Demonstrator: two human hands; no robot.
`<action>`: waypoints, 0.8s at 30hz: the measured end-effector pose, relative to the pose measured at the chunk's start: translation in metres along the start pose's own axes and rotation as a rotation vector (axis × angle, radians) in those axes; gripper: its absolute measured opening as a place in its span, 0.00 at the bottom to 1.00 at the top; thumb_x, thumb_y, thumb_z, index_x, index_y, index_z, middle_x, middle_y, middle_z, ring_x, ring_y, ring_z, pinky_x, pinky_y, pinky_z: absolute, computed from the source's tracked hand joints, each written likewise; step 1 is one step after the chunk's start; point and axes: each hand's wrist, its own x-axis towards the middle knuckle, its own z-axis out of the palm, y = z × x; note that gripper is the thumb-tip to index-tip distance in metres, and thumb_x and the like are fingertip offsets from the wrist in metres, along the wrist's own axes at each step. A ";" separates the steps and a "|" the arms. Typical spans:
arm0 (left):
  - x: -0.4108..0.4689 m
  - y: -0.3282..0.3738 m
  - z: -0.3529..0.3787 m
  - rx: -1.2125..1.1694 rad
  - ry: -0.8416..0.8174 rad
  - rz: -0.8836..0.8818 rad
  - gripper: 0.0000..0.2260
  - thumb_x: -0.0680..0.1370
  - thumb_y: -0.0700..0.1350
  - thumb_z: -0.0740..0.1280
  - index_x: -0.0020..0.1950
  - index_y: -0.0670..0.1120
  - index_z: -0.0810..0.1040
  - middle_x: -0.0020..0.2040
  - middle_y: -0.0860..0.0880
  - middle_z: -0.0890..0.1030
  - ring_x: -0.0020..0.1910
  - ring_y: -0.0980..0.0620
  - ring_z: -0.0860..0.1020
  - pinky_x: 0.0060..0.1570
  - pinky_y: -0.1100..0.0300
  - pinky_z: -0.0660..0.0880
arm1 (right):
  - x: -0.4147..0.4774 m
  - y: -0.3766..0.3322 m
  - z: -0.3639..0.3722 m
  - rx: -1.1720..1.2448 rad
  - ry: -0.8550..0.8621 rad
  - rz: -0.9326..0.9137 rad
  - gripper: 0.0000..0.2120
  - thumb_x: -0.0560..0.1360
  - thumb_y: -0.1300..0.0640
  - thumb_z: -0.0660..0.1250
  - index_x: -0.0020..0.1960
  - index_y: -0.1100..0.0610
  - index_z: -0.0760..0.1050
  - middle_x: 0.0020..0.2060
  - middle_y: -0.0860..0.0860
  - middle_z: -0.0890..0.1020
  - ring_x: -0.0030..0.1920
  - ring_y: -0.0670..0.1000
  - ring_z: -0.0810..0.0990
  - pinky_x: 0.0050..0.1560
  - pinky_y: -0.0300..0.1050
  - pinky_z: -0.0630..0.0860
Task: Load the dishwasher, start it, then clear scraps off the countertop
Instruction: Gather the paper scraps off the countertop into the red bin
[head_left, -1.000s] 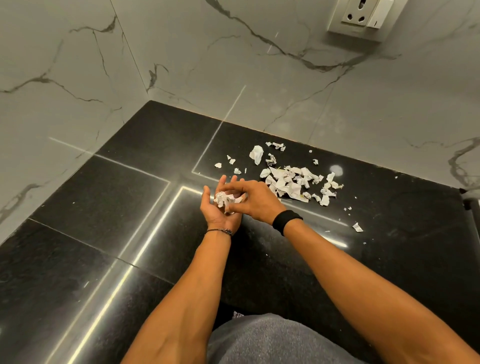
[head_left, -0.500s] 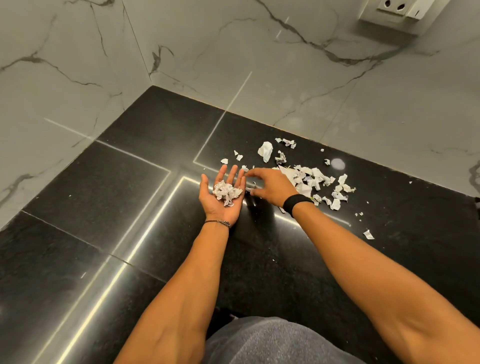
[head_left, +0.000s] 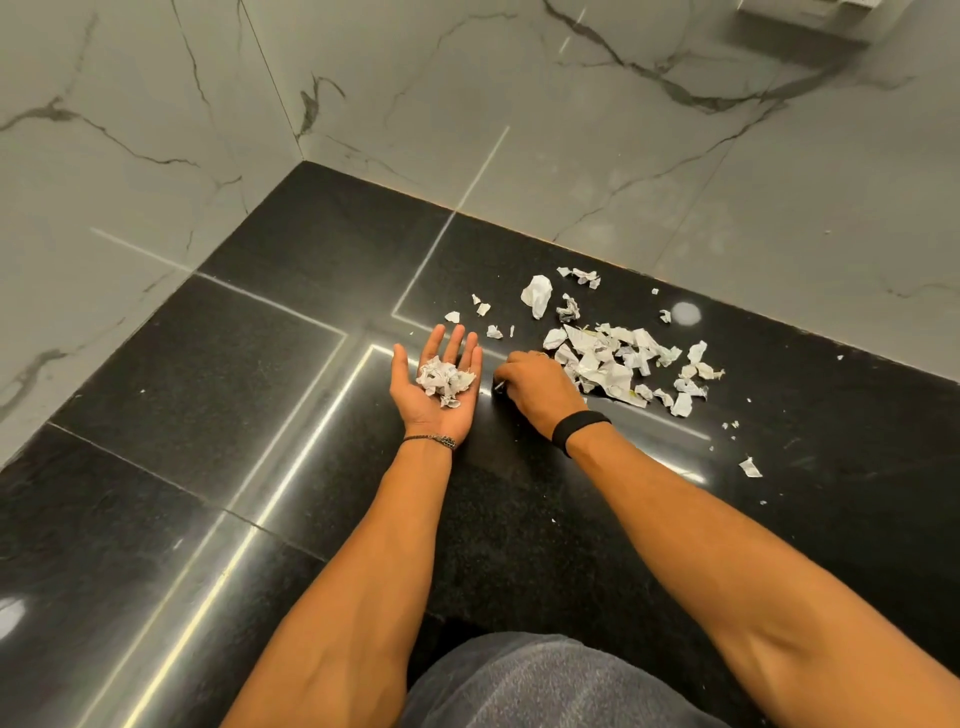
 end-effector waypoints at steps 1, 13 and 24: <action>0.000 -0.001 0.000 0.005 0.005 0.002 0.29 0.80 0.61 0.63 0.72 0.40 0.74 0.67 0.37 0.78 0.62 0.38 0.81 0.72 0.44 0.70 | -0.001 0.002 -0.001 0.016 -0.003 0.014 0.12 0.77 0.64 0.65 0.55 0.56 0.83 0.49 0.55 0.83 0.53 0.59 0.79 0.53 0.50 0.73; 0.005 -0.014 0.015 0.057 0.000 -0.013 0.30 0.80 0.62 0.62 0.74 0.42 0.73 0.70 0.37 0.76 0.68 0.38 0.77 0.69 0.42 0.72 | 0.004 -0.029 -0.047 0.771 0.190 0.064 0.13 0.72 0.63 0.75 0.55 0.55 0.83 0.45 0.50 0.86 0.47 0.44 0.84 0.54 0.39 0.81; 0.012 -0.012 0.016 0.089 -0.061 -0.065 0.28 0.82 0.61 0.57 0.76 0.46 0.72 0.69 0.39 0.78 0.66 0.40 0.78 0.66 0.46 0.75 | 0.012 -0.030 -0.050 0.715 0.131 0.002 0.12 0.75 0.63 0.69 0.56 0.54 0.84 0.49 0.46 0.87 0.52 0.40 0.83 0.59 0.40 0.79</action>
